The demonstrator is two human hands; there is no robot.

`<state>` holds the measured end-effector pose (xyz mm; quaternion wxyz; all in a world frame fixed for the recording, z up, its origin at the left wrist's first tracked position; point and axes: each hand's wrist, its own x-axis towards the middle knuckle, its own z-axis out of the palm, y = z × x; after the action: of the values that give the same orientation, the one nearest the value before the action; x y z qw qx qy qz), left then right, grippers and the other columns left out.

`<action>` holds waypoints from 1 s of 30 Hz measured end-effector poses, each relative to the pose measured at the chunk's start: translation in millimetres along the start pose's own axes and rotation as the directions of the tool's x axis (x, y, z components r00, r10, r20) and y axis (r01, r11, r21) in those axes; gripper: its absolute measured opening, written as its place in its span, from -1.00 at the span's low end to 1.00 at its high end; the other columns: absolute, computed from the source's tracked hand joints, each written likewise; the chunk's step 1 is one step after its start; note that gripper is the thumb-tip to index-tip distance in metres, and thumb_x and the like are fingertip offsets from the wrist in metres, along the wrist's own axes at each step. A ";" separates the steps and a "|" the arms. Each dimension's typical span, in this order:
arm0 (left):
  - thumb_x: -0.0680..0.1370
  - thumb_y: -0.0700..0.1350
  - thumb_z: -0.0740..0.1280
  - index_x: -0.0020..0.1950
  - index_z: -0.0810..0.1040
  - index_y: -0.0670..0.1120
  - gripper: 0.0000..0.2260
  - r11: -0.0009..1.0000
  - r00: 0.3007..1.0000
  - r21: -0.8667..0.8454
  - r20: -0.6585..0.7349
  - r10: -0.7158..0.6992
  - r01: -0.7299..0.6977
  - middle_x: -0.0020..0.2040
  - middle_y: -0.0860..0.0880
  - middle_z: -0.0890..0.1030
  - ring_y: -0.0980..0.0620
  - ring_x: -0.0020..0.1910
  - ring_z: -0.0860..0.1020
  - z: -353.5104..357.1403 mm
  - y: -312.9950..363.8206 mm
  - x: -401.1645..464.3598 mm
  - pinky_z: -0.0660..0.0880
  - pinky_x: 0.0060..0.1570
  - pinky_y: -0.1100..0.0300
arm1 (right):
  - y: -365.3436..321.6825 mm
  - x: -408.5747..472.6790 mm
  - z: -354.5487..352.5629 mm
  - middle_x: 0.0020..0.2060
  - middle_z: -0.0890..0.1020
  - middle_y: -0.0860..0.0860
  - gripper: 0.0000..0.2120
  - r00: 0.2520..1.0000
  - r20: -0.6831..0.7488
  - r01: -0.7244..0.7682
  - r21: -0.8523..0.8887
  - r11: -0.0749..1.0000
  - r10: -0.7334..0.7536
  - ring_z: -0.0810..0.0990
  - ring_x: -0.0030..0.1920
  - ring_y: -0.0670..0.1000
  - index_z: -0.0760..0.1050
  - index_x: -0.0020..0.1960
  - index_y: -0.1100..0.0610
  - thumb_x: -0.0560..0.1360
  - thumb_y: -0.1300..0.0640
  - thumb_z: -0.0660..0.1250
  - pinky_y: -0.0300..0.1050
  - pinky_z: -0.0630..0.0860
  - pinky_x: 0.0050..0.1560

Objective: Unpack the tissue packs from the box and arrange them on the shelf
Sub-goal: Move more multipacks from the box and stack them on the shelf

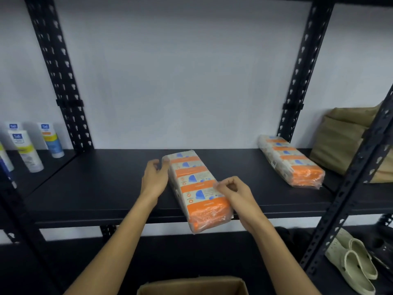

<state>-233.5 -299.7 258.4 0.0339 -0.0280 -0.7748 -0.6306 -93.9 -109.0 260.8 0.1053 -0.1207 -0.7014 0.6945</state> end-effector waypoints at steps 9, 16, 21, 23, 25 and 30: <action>0.70 0.17 0.11 0.49 0.29 0.08 -0.61 0.943 0.961 -0.248 0.223 -0.166 0.221 0.00 -0.07 0.72 0.00 -0.20 0.74 36.6 14.3 -39.2 0.63 -0.32 0.14 | -9.1 35.2 14.5 0.07 0.69 0.15 -0.64 0.984 0.130 -0.135 0.129 0.982 0.118 0.74 -0.05 0.13 0.42 0.36 0.02 0.59 0.09 0.37 -0.01 0.65 -0.16; 0.71 0.19 0.05 0.40 0.44 0.05 -0.62 0.907 0.937 -0.287 0.255 -0.239 0.309 -0.03 -0.11 0.71 -0.05 -0.25 0.73 54.0 16.4 -34.3 0.64 -0.33 0.09 | -1.8 34.7 13.8 -0.02 0.74 0.08 -0.76 0.974 0.201 -0.143 0.190 0.971 0.105 0.75 -0.06 0.11 0.51 0.28 -0.04 0.63 0.12 0.30 -0.03 0.66 -0.18; 0.71 0.17 0.06 0.17 0.60 -0.09 -0.56 0.831 0.905 -0.391 0.323 -0.278 0.395 -0.16 -0.11 0.72 -0.05 -0.31 0.71 51.0 12.7 -29.3 0.60 -0.39 0.13 | 7.0 37.3 14.4 0.00 0.74 0.05 -0.76 0.973 0.213 -0.126 0.171 0.977 0.088 0.74 -0.02 0.11 0.47 0.28 -0.08 0.65 0.12 0.28 0.00 0.67 -0.12; 0.70 0.15 0.10 0.11 0.60 -0.08 -0.60 0.836 0.899 -0.375 0.337 -0.279 0.400 -0.21 -0.09 0.73 -0.04 -0.31 0.71 49.1 10.8 -26.7 0.62 -0.36 0.12 | 5.5 39.0 15.2 0.04 0.73 0.06 -0.74 0.967 0.234 -0.136 0.139 0.981 0.101 0.74 -0.01 0.11 0.43 0.32 -0.09 0.65 0.10 0.27 0.01 0.67 -0.10; 0.70 0.13 0.13 0.10 0.60 -0.05 -0.66 0.856 0.896 -0.340 0.354 -0.267 0.389 -0.21 -0.07 0.74 -0.05 -0.30 0.72 46.8 11.0 -25.3 0.63 -0.33 0.11 | 2.7 42.9 12.7 0.08 0.71 0.05 -0.72 0.958 0.263 -0.139 0.082 0.987 0.113 0.74 -0.01 0.09 0.39 0.35 -0.09 0.65 0.08 0.27 -0.01 0.67 -0.09; 0.68 0.00 0.27 0.28 0.54 -0.01 -0.79 0.943 0.920 -0.219 0.357 -0.162 0.251 -0.02 -0.06 0.75 -0.06 -0.09 0.74 37.4 15.3 -7.8 0.67 -0.14 0.03 | 1.4 57.2 3.4 0.13 0.67 0.08 -0.57 0.982 0.168 -0.092 0.013 0.996 0.089 0.74 -0.01 0.08 0.33 0.42 0.05 0.60 0.11 0.36 0.11 0.68 0.01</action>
<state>-225.0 -260.0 265.0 -0.1693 -0.0561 -0.6783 -0.7128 -149.2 -94.1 258.2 0.0155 -0.0927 -0.6943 0.7135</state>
